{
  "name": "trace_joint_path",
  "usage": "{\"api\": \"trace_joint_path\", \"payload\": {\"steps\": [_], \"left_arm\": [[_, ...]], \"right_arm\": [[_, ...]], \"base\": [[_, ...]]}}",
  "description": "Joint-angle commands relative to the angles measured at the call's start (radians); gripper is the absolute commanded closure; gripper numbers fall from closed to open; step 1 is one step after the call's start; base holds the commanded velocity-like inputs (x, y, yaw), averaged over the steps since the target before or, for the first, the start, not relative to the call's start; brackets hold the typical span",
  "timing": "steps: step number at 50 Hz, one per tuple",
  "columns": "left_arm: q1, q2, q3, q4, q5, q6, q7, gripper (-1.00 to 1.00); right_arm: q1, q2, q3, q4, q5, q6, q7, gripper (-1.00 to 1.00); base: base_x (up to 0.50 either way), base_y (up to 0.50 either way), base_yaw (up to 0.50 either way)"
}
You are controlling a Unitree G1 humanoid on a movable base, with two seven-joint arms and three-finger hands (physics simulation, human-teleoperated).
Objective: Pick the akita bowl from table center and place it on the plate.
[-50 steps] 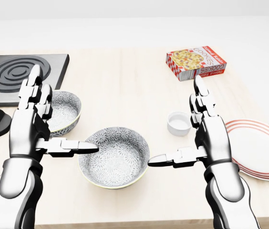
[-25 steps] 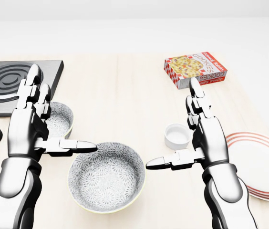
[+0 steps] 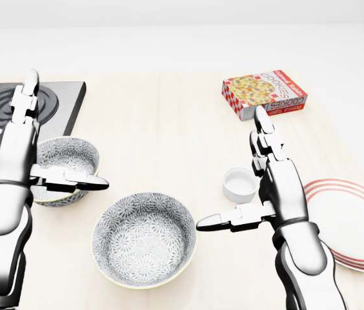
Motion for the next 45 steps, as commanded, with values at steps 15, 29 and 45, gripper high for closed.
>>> {"api": "trace_joint_path", "payload": {"steps": [15, 29, 45], "left_arm": [[-0.285, 0.098, -0.071, 0.731, 0.583, -0.084, 0.161, -1.00], [-0.312, 0.103, -0.101, 0.925, 0.639, -0.167, 0.245, -1.00], [-0.361, 0.074, -0.143, 1.176, 0.714, -0.175, 0.324, -1.00]], "right_arm": [[-0.037, -0.023, -0.029, -0.037, 0.026, 0.000, 0.007, -1.00], [-0.016, -0.024, -0.031, -0.049, 0.029, 0.000, 0.010, -1.00], [0.000, -0.018, -0.026, -0.041, 0.024, 0.000, 0.010, -1.00]], "base": [[0.00, 0.00, 0.00], [0.00, 0.00, 0.00], [0.00, 0.00, 0.00]]}}
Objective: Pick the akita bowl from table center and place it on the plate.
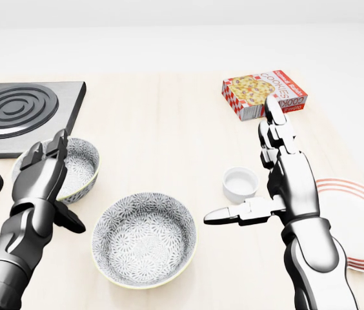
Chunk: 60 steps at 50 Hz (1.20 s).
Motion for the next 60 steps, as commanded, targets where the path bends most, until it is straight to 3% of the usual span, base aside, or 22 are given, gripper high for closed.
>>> {"api": "trace_joint_path", "payload": {"steps": [1, 8, 19, 20, 21, 23, 24, 32, 35, 38, 44, 50, 51, 60], "left_arm": [[-0.040, -0.007, -0.023, 0.162, 0.059, 0.000, 0.041, -1.00], [-0.056, 0.000, -0.012, 0.186, 0.056, 0.007, 0.012, -1.00], [-0.072, -0.022, -0.030, 0.211, 0.129, 0.081, -0.050, -1.00], [-0.071, -0.024, -0.030, 0.212, 0.133, 0.083, -0.053, -0.90], [-0.069, -0.025, -0.029, 0.212, 0.136, 0.085, -0.057, -0.66], [-0.064, -0.030, -0.022, 0.213, 0.130, 0.074, -0.066, 0.90], [-0.061, -0.034, -0.012, 0.212, 0.115, 0.068, -0.087, 1.00], [-0.058, -0.032, -0.017, 0.211, 0.116, 0.042, -0.054, 1.00], [-0.052, -0.031, -0.014, 0.211, 0.111, 0.013, -0.035, 1.00], [-0.044, -0.034, -0.016, 0.212, 0.111, 0.000, -0.024, 1.00], [-0.049, -0.028, -0.017, 0.212, 0.115, 0.000, 0.000, 1.00], [-0.045, -0.025, -0.028, 0.213, 0.142, 0.000, 0.082, 1.00], [-0.126, 0.017, -0.018, 0.182, 0.134, 0.000, -0.014, 1.00], [-0.198, 0.095, -0.034, 0.069, 0.218, 0.000, -0.027, 1.00]], "right_arm": [[0.008, 0.003, 0.003, 0.003, -0.002, 0.000, 0.000, -1.00], [0.007, 0.004, 0.004, 0.014, -0.003, 0.000, 0.000, -1.00], [-0.005, 0.008, 0.009, 0.030, -0.001, 0.000, -0.005, -1.00], [-0.007, 0.008, 0.009, 0.031, -0.001, 0.000, -0.005, -1.00], [-0.007, 0.008, 0.010, 0.031, 0.000, 0.000, -0.005, -1.00], [-0.009, 0.008, 0.009, 0.031, 0.001, 0.000, -0.006, -1.00], [-0.010, 0.008, 0.008, 0.031, 0.002, 0.000, -0.006, -1.00], [-0.006, 0.007, 0.010, 0.017, 0.002, 0.000, -0.003, -1.00], [-0.006, 0.009, 0.013, 0.013, 0.002, 0.000, -0.001, -1.00], [-0.003, 0.008, 0.013, 0.010, 0.002, 0.000, 0.002, -1.00], [0.004, 0.006, 0.010, 0.000, 0.001, 0.000, 0.007, -1.00], [0.004, 0.006, 0.009, -0.012, 0.002, 0.000, 0.009, -1.00], [0.000, 0.006, 0.007, -0.013, 0.003, 0.000, 0.008, -1.00], [0.002, 0.009, 0.011, -0.004, 0.002, 0.000, 0.006, -1.00]], "base": [[0.00, 0.00, 0.00], [0.00, 0.00, 0.00], [0.00, 0.00, 0.00], [0.00, 0.00, 0.00], [0.00, 0.00, 0.00], [0.00, 0.00, 0.00], [0.00, 0.00, 0.00], [0.00, 0.00, 0.00], [0.00, 0.00, 0.00], [0.00, 0.00, 0.00], [0.00, 0.00, 0.00], [0.00, 0.00, 0.00], [0.00, 0.00, 0.00], [0.00, 0.00, 0.00]]}}
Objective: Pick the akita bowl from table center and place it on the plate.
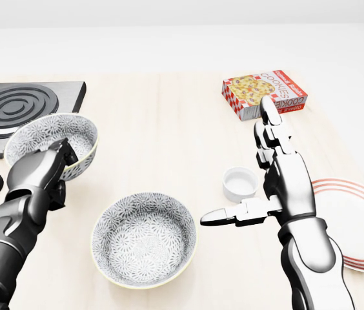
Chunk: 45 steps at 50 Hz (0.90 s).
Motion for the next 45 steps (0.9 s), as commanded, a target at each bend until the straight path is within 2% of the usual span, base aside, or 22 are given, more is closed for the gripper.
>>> {"api": "trace_joint_path", "payload": {"steps": [1, 4, 7, 9, 13, 19, 24, 25, 30, 32, 37, 45], "left_arm": [[-0.086, 0.078, -0.003, -0.142, 0.122, 0.000, -0.018, 1.00], [-0.083, 0.083, 0.016, -0.215, 0.128, 0.000, -0.068, 1.00], [-0.059, 0.080, 0.039, -0.334, 0.112, 0.000, -0.168, 1.00], [-0.042, 0.075, 0.048, -0.379, 0.111, 0.000, -0.202, 1.00], [0.020, 0.053, 0.071, -0.511, 0.078, 0.000, -0.298, 1.00], [0.100, 0.031, 0.083, -0.667, 0.058, 0.000, -0.389, 1.00], [0.144, 0.014, 0.085, -0.748, 0.062, 0.000, -0.424, 1.00], [0.155, 0.005, 0.083, -0.767, 0.063, 0.000, -0.433, 1.00], [0.182, -0.015, 0.079, -0.829, 0.067, 0.000, -0.463, 1.00], [0.197, -0.026, 0.077, -0.874, 0.067, 0.000, -0.489, 1.00], [0.195, -0.038, 0.081, -0.922, 0.060, 0.000, -0.533, 1.00], [0.209, -0.054, 0.073, -0.977, 0.056, 0.000, -0.582, 1.00]], "right_arm": [[0.006, 0.001, 0.001, -0.002, 0.000, 0.000, 0.001, -1.00], [0.011, 0.002, 0.002, -0.006, -0.001, 0.000, 0.002, -1.00], [0.018, 0.000, -0.001, -0.030, 0.002, 0.000, 0.005, -1.00], [0.016, 0.001, 0.000, -0.028, 0.000, 0.000, 0.004, -1.00], [0.017, -0.002, 0.002, -0.032, -0.002, 0.000, 0.009, -1.00], [-0.023, -0.027, -0.004, -0.056, -0.028, 0.000, 0.026, -1.00], [-0.102, -0.073, -0.008, -0.089, -0.072, 0.000, 0.103, -1.00], [-0.140, -0.103, 0.002, -0.064, -0.131, 0.000, 0.116, -1.00], [-0.252, -0.145, -0.023, -0.012, -0.221, 0.000, 0.202, -1.00], [-0.327, -0.183, -0.016, 0.057, -0.289, 0.000, 0.241, -1.00], [-0.447, -0.207, -0.009, 0.170, -0.388, 0.000, 0.333, -1.00], [-0.536, -0.234, 0.011, 0.314, -0.533, 0.000, 0.441, -1.00]], "base": [[0.00, 0.00, 0.00], [0.00, 0.00, 0.00], [0.00, 0.00, 0.00], [0.00, 0.00, 0.00], [0.00, 0.00, 0.00], [0.00, 0.00, 0.00], [0.00, 0.00, 0.00], [0.00, 0.00, 0.00], [0.00, 0.00, 0.00], [0.00, 0.00, 0.00], [0.00, 0.00, 0.00], [0.00, 0.00, 0.00]]}}
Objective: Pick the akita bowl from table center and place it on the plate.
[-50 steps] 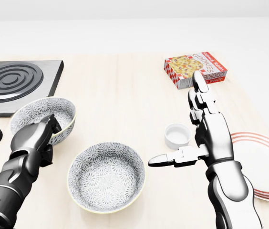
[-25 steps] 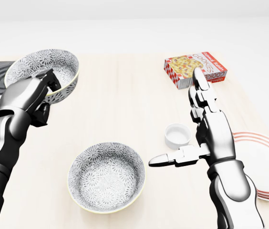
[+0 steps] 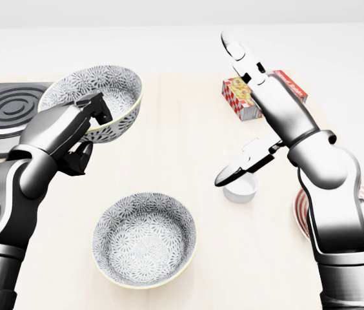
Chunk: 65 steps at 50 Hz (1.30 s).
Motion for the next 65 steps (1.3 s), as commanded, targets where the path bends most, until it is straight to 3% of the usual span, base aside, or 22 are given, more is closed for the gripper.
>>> {"api": "trace_joint_path", "payload": {"steps": [1, 9, 16, 23, 36, 44, 65], "left_arm": [[0.027, -0.027, 0.005, -0.126, 0.062, 0.000, -0.073, 1.00], [0.051, -0.054, -0.002, -0.211, 0.066, 0.000, -0.129, 1.00], [0.094, -0.092, -0.021, -0.301, 0.077, 0.000, -0.168, 1.00], [0.153, -0.153, -0.051, -0.453, 0.113, 0.000, -0.245, 1.00], [0.165, -0.191, -0.073, -0.514, 0.123, 0.000, -0.311, 1.00], [0.150, -0.193, -0.077, -0.443, 0.122, 0.000, -0.290, 1.00], [0.108, -0.199, -0.079, -0.454, 0.129, 0.000, -0.316, 1.00]], "right_arm": [[-0.168, -0.059, 0.019, 0.182, -0.213, 0.000, 0.163, -1.00], [-0.262, -0.068, 0.010, 0.331, -0.314, 0.000, 0.191, -1.00], [-0.303, -0.067, 0.026, 0.464, -0.381, -0.106, 0.145, -1.00], [-0.373, -0.043, 0.045, 0.599, -0.423, -0.172, 0.113, -1.00], [-0.417, -0.021, 0.053, 0.673, -0.442, -0.175, 0.082, -1.00], [-0.400, -0.016, 0.056, 0.641, -0.457, -0.175, 0.100, -1.00], [-0.371, 0.009, 0.066, 0.645, -0.480, -0.175, 0.106, -1.00]], "base": [[0.00, 0.00, 0.00], [0.00, 0.00, 0.00], [0.00, 0.00, 0.00], [0.00, 0.00, 0.00], [0.00, 0.00, 0.00], [0.00, 0.00, 0.00], [0.00, 0.00, 0.00]]}}
